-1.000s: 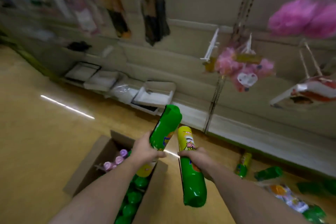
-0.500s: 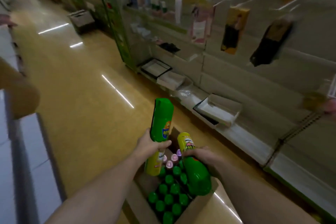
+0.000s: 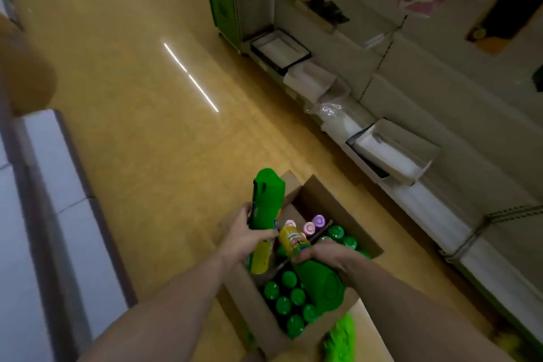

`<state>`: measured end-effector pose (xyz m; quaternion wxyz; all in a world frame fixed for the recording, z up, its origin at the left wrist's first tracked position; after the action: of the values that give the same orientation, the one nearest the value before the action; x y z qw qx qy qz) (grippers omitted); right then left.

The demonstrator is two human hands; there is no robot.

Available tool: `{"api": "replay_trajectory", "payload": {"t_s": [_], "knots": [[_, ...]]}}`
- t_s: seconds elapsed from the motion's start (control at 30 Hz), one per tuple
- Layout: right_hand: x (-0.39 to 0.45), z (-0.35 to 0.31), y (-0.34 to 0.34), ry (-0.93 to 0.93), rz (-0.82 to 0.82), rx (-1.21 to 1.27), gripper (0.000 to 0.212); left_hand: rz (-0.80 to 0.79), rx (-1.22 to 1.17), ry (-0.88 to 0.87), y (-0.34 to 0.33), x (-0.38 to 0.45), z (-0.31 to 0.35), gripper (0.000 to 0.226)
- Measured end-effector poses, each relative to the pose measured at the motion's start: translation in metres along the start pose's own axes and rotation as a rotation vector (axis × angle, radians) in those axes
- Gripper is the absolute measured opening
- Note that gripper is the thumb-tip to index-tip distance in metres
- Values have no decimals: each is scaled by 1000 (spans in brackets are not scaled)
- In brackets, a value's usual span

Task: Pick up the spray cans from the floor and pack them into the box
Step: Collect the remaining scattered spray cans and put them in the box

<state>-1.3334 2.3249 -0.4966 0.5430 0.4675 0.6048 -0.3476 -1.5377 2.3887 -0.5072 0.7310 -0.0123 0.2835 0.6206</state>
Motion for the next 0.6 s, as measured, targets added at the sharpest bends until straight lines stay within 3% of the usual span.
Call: {"api": "replay_trajectory", "payload": {"t_s": [0.1, 0.2, 0.33, 0.5, 0.6], "knots": [[31, -13, -14, -14, -13, -81, 42, 29, -16, 54, 2, 12, -44, 76], [75, -34, -21, -7, 1, -239, 77, 57, 26, 122, 3, 27, -95, 89], [142, -68, -30, 44, 53, -530, 109, 105, 21, 132, -13, 40, -157, 79], [223, -105, -54, 95, 41, -946, 76, 161, -87, 102, -46, 53, -222, 89], [277, -112, -83, 169, 47, -1212, 84, 206, 3, 95, -67, 63, -272, 90]]}}
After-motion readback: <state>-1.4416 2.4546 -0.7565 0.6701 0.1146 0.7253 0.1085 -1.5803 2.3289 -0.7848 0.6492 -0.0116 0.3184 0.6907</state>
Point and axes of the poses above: each hand's wrist, its own x-axis towards the middle knuckle, its own y-axis out of the back of the hand, z = x × y, the point moved 8 cm from there along x, towards the middle knuckle, and after that the axes turned 10 degrees about -y, right-handed, at the moved point
